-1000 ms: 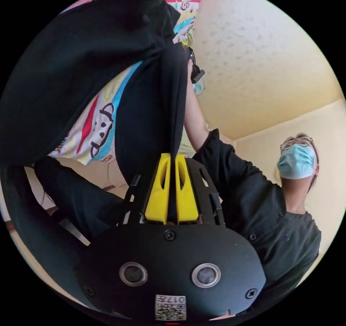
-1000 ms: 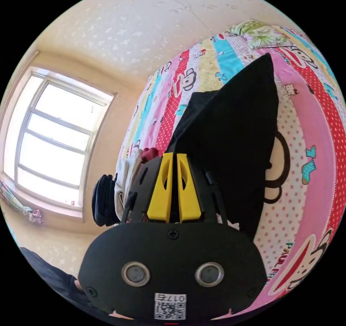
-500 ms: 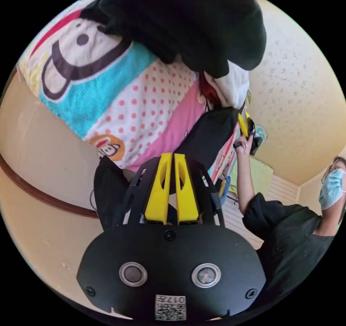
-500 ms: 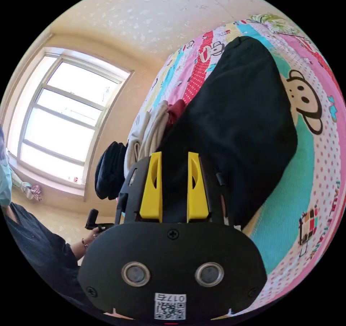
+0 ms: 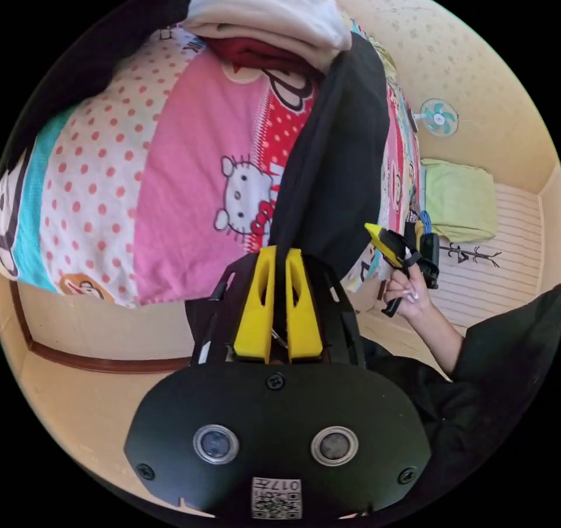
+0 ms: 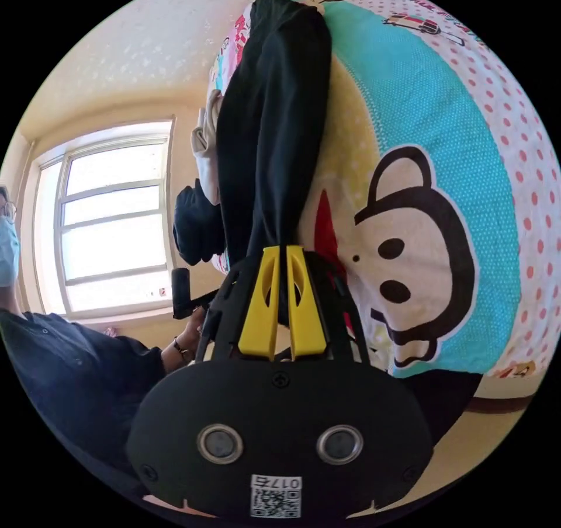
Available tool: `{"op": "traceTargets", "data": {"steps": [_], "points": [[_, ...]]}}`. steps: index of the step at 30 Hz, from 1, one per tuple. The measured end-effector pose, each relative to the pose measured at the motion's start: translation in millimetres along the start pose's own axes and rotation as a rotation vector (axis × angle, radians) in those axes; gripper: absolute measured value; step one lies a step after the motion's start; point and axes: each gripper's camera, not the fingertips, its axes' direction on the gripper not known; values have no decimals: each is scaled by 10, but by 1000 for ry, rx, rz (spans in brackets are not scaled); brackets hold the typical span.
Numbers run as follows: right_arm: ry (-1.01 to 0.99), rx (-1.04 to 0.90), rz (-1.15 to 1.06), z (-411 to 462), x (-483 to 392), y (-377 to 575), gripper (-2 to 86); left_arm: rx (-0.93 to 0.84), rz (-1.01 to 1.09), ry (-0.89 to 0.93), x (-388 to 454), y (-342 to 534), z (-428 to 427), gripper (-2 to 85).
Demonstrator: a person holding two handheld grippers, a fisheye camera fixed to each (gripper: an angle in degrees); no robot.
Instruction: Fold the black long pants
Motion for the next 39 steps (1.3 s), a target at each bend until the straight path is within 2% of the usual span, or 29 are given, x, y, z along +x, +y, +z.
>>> {"op": "traceTargets", "data": {"steps": [5,8,10,12,13,17,18,21,23,26,28,31,33,36,39], "points": [[75,-165,-200,-927,-145,255,33,-201,147,80,736,420,309,28],[254,-301,-193,-1007,106,453,38,-412,98,139,879,674,875,43],[353,-375,-98,-971,372,492,44,-473,30,95,838,787,1159,61],[309,-373,-75,-1042,546,486,56,-418,-36,21,759,806,1218,78],[239,-296,-59,-1167,629,437,72,-379,-37,25,757,785,1184,81],[117,-18,-102,-1528,801,41,113,-15,77,70,824,387,793,101],[117,10,-116,-1551,820,-41,115,93,104,62,814,205,679,107],[99,96,-188,-1558,905,-462,124,262,122,137,656,-318,593,117],[83,110,-203,-1491,1002,-739,130,281,99,178,544,-606,672,126],[98,44,-206,-1343,1113,-800,137,227,76,140,508,-745,944,135],[71,38,-199,-1315,1188,-637,141,240,98,148,541,-548,1056,135],[-66,14,-149,-1375,1386,-251,144,212,96,229,504,-81,1237,135],[-71,-10,-129,-1440,1482,4,142,170,94,312,423,261,1346,135],[-83,-54,-119,-1505,1593,329,142,126,106,378,302,475,1423,136],[-216,-120,-107,-1419,1741,396,143,31,152,430,218,375,1505,136]]}}
